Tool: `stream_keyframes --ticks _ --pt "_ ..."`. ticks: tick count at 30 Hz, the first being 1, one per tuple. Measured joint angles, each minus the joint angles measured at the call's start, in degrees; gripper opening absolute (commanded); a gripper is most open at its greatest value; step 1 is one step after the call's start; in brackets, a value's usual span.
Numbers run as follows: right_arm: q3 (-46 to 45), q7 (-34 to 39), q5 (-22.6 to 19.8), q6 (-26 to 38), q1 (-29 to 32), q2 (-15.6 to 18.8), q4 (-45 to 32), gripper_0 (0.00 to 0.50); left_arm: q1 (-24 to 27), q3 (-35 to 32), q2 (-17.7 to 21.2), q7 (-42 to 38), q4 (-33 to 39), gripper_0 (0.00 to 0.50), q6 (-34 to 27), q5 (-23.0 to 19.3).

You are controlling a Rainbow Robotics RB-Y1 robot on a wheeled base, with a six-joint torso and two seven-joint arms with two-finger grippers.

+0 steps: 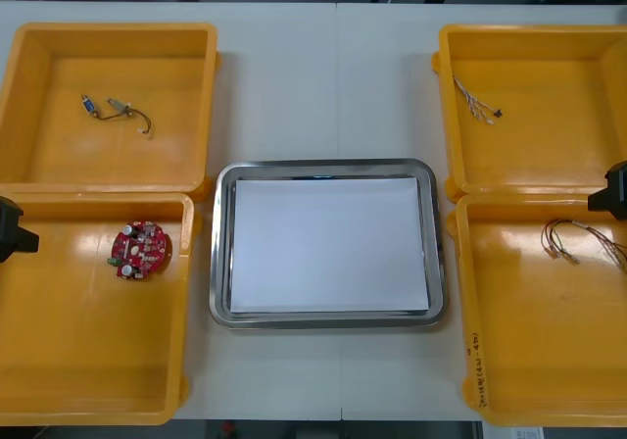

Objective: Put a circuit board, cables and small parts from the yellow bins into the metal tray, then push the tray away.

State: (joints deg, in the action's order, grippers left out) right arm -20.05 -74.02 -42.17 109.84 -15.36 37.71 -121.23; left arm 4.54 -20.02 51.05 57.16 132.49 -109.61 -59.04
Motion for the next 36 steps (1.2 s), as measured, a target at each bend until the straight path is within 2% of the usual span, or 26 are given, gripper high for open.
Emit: stream_keyframes --ticks 36 --pt "0.0 0.0 0.0 0.0 0.0 0.0 0.0 0.500 0.0 0.0 0.0 0.0 0.0 0.500 0.0 0.0"
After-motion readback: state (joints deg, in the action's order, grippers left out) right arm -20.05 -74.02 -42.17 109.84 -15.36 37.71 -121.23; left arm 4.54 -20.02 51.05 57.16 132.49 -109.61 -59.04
